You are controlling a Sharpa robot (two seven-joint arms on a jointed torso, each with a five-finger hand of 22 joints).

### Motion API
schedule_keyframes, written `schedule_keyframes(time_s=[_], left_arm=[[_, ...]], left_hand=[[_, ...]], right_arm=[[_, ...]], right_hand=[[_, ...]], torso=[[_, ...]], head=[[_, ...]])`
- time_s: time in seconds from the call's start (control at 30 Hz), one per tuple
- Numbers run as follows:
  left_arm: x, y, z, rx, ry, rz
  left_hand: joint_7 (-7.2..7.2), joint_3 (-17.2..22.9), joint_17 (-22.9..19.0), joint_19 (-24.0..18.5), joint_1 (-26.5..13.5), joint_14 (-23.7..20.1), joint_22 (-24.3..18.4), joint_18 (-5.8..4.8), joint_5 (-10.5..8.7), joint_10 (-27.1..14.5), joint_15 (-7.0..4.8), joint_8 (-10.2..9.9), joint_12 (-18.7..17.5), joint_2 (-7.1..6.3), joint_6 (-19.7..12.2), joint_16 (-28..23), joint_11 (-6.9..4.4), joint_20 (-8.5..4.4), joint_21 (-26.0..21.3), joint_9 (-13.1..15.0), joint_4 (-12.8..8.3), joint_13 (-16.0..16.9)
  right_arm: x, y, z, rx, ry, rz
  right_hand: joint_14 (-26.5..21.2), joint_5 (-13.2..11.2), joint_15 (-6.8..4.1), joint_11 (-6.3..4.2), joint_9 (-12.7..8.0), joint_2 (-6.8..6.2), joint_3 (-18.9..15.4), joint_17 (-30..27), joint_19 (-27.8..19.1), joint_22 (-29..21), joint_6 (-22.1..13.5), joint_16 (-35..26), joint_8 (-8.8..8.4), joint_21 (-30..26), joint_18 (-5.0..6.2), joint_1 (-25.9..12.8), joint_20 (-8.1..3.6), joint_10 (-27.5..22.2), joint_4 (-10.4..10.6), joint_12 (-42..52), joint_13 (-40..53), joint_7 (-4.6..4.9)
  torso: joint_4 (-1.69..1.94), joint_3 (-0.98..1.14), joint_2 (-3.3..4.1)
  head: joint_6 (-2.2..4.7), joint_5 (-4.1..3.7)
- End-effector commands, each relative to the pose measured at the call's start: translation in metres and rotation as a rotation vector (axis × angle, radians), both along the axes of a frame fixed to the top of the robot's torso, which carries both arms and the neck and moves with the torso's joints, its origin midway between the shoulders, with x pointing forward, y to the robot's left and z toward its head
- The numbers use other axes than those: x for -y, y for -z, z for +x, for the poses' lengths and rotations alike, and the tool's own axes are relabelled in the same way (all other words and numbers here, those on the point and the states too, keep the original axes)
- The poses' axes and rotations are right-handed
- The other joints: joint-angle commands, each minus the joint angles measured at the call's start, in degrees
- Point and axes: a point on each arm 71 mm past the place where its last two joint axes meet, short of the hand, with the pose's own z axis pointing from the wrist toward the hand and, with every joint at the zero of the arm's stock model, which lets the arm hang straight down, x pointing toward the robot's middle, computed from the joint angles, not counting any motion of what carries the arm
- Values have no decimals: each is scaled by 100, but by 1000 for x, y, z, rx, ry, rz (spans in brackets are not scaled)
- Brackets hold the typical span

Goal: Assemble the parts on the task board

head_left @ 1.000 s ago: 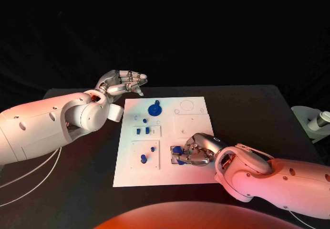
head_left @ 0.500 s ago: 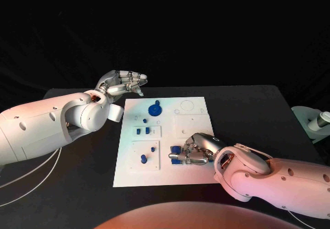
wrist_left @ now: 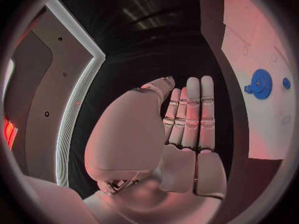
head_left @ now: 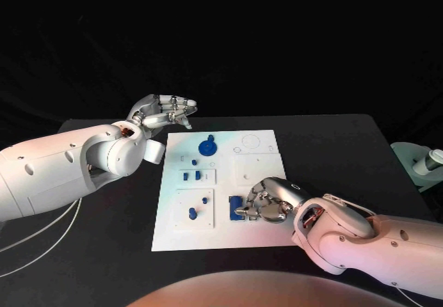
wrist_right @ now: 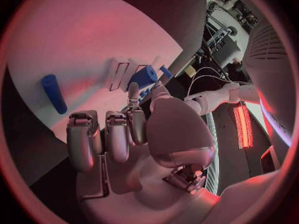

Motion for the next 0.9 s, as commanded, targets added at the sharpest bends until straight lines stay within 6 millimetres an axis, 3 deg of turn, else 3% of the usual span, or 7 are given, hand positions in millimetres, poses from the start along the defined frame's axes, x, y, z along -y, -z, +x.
schedule_keyframes(time_s=[0.03, 0.43, 0.63, 0.9], left_arm=[[2, -1, -1, 1, 16, -10], [1, -1, 0, 0, 13, -8], [1, 0, 0, 0, 13, -7], [1, 0, -1, -2, 15, -8]], left_hand=[[16, 36, -6, -32, -32, -29, 5, 64, 30, -47, -9, 29, 32, -2, -36, 14, 0, -11, 26, -7, -8, -7], [17, 47, -7, -35, -34, -30, 10, 64, 32, -52, -8, 35, 37, 6, -38, 16, 1, -11, 32, -8, -12, -8], [18, 53, -7, -38, -39, -31, 13, 64, 32, -55, -7, 39, 41, 10, -38, 17, 2, -10, 35, -8, -13, -9], [19, 63, -8, -43, -55, -31, 19, 62, 31, -60, -4, 46, 48, 20, -40, 20, 4, -8, 40, -9, -9, -10]], right_arm=[[-2, -3, -2, 29, -42, 14], [0, 0, -1, 13, -51, -9], [0, 3, 2, 15, -43, -39], [-1, 5, 5, 30, -45, -69]], right_hand=[[560, -18, -47, -29, -7, 5, 30, 1319, 575, 1471, 14, 20, 12, 28, -100, 71, -43, 160, 1, 21, 761, -37], [561, -47, -46, -28, -17, -40, 6, 1328, 578, 1474, 23, 23, 12, 39, -103, 139, -43, 165, 23, 26, 768, -36], [564, -32, -49, -33, -30, 10, 40, 1341, 583, 1479, 32, 28, 11, 60, -107, 254, -44, 172, 23, 39, 781, -41], [565, -82, -63, -50, -77, 11, 128, 1350, 585, 1481, 34, 31, -11, 67, -108, 690, -56, 179, -11, 48, 799, -61]], torso=[[0, 4, -3], [10, 0, 4], [10, -5, 2], [10, -5, 2]], head=[[-7, 9], [-17, 14], [-20, 3], [-38, -11]])
